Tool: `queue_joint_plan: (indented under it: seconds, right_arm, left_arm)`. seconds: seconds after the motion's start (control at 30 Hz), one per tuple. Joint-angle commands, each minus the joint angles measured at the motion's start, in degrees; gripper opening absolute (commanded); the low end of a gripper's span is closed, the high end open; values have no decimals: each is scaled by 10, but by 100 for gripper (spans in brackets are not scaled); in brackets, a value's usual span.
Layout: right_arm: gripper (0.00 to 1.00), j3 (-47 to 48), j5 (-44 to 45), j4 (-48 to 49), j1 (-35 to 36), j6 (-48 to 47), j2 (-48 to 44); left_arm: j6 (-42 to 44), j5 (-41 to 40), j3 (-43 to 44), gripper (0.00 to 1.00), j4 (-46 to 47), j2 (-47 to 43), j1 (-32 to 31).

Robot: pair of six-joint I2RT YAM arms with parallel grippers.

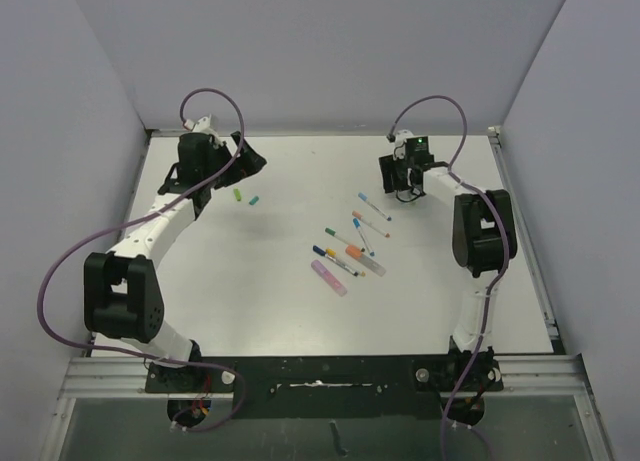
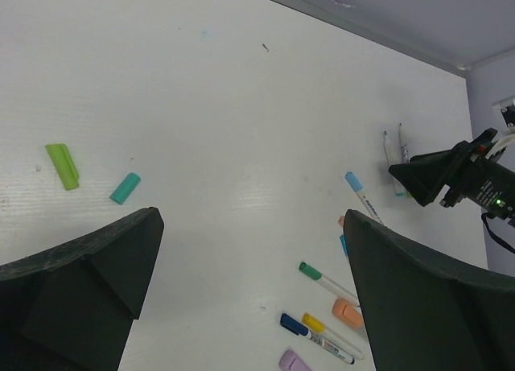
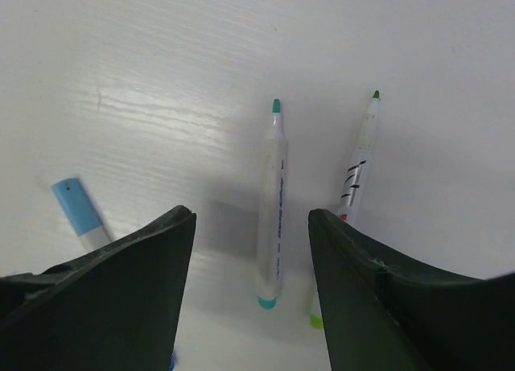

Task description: Open the pen caps

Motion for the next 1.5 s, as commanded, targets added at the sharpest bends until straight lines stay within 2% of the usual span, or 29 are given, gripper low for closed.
queue_joint_plan:
  seconds: [0.0, 0.43, 1.47]
  right_arm:
    - [62, -19, -25, 32, 27, -19, -80]
    - [60, -42, -46, -7, 76, -33, -94]
    - [53, -48, -28, -47, 78, -32, -38]
  left_arm:
    - [-18, 27, -6, 98, 64, -39, -3]
    - [-20, 44, -14, 98, 71, -43, -3]
    - [-31, 51, -42, 98, 89, -45, -2]
